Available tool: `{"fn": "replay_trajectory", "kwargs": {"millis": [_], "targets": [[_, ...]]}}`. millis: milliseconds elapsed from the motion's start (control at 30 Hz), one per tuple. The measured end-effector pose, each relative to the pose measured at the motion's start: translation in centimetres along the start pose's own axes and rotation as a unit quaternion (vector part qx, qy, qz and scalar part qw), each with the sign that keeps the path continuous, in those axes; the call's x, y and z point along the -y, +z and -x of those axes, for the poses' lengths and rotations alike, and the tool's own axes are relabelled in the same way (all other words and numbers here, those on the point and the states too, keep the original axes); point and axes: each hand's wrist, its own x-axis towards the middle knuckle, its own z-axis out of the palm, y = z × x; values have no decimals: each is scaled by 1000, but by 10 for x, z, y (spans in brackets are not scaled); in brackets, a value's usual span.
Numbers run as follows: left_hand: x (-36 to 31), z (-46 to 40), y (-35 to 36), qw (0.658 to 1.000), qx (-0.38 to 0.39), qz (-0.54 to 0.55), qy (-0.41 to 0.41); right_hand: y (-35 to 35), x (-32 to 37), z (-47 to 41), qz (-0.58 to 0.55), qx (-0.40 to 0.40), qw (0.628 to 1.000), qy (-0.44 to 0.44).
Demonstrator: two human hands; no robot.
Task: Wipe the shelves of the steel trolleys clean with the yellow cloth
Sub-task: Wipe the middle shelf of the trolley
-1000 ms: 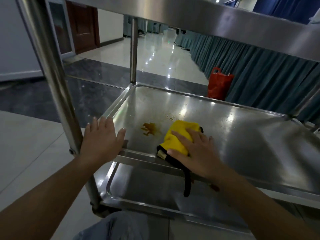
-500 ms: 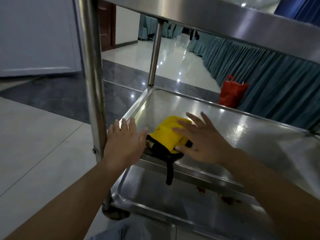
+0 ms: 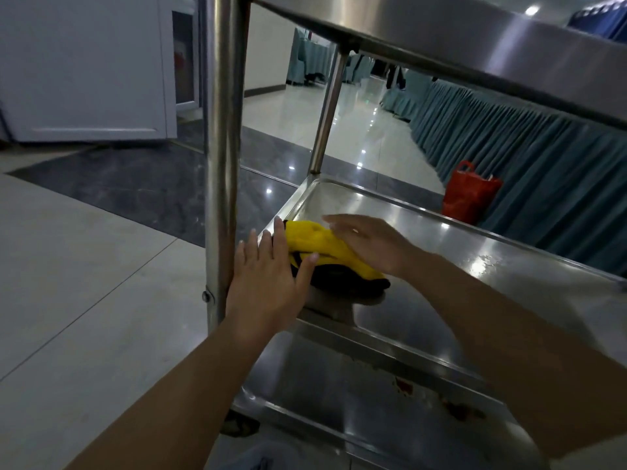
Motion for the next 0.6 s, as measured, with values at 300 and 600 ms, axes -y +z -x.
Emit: {"fn": "replay_trajectory", "kwargs": {"millis": [300, 600], "targets": [[-1, -1, 4, 999, -14, -32, 9, 45, 0, -9, 175, 60, 953, -241], [-5, -2, -1, 997, 50, -62, -16, 58, 2, -44, 193, 8, 979, 72]]}}
